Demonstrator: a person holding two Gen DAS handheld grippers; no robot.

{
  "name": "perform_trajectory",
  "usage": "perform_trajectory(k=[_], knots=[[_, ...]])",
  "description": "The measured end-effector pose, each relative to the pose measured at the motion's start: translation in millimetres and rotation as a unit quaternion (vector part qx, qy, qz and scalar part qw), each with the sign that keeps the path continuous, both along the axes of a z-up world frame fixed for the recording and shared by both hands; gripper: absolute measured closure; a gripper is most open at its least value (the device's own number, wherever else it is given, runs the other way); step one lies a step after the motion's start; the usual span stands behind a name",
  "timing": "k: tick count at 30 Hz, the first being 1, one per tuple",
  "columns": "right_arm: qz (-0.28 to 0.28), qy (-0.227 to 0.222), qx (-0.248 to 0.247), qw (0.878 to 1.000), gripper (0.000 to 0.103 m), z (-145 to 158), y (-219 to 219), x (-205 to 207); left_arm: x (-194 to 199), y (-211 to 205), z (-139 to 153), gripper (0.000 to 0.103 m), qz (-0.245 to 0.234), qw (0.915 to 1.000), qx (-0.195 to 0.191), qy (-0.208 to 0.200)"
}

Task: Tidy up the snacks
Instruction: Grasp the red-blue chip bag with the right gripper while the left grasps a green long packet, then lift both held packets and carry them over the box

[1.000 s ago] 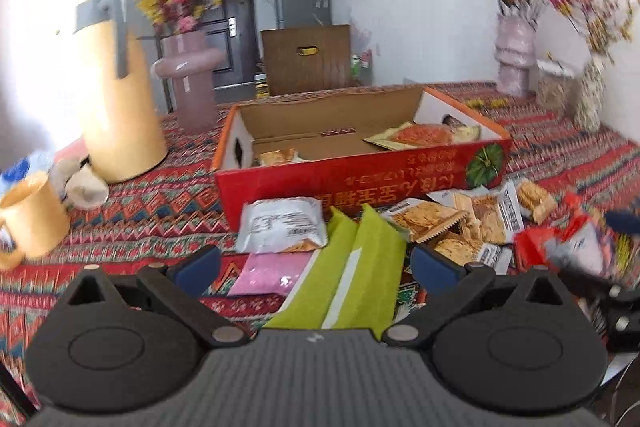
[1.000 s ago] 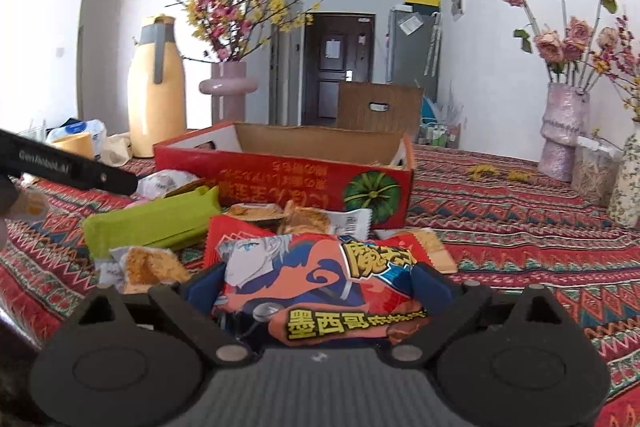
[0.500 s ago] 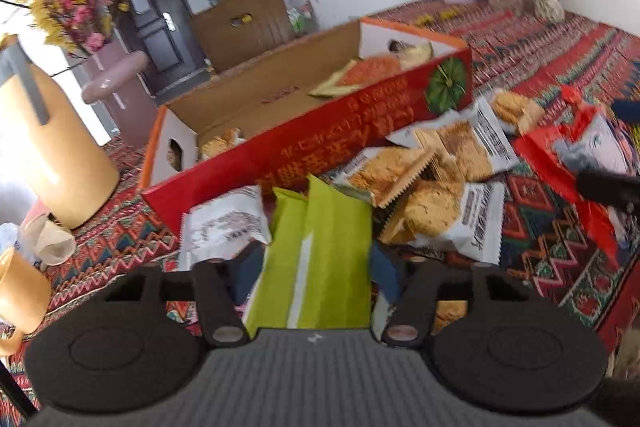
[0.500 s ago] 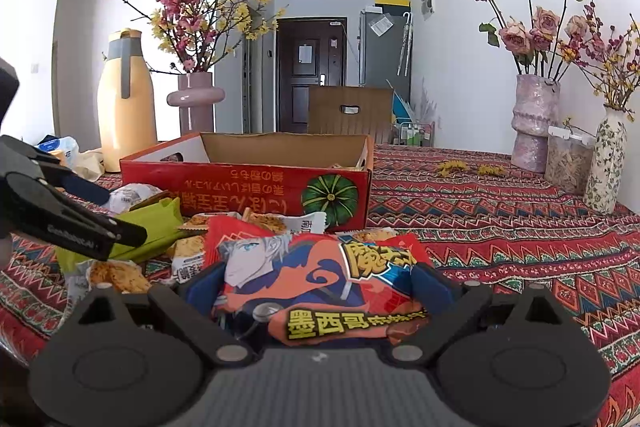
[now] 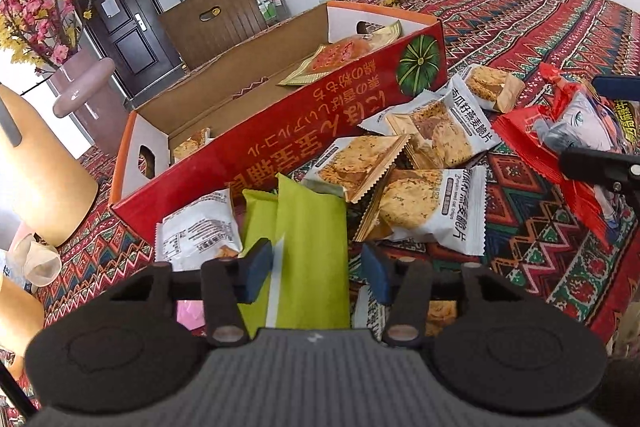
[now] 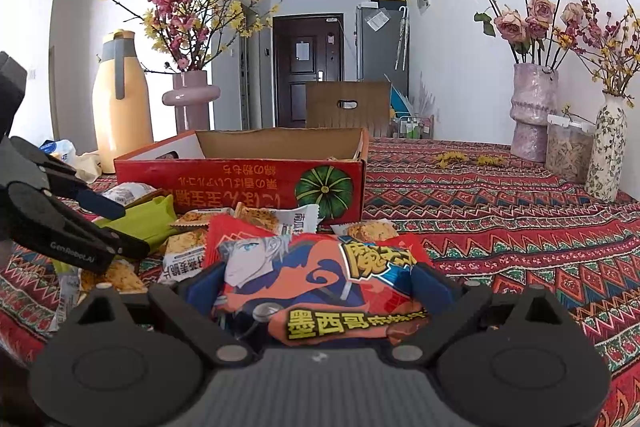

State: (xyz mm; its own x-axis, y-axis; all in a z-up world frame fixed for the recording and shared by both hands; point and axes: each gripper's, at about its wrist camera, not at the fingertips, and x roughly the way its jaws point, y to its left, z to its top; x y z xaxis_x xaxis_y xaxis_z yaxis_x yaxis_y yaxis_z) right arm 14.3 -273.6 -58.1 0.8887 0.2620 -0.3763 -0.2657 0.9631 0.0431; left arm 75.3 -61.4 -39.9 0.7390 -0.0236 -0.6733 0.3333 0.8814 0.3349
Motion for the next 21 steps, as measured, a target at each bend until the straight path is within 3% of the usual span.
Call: perform_trajectory(k=[1, 4, 21], knots=[[0.000, 0.000, 0.001, 1.000, 0.006, -0.3, -0.1, 0.4, 0.6, -0.3, 0.3, 0.062, 0.004, 1.0000, 0.000, -0.003], [-0.001, 0.002, 0.001, 1.000, 0.006, -0.6, -0.8, 1.1, 1.4, 1.5, 2.1, 0.064, 0.005, 1.0000, -0.004, -0.003], [0.002, -0.007, -0.001, 1.000, 0.006, 4.4, 2.5, 2.0, -13.9, 11.3, 27.3, 0.065, 0.020, 0.9972, -0.018, -0.070]])
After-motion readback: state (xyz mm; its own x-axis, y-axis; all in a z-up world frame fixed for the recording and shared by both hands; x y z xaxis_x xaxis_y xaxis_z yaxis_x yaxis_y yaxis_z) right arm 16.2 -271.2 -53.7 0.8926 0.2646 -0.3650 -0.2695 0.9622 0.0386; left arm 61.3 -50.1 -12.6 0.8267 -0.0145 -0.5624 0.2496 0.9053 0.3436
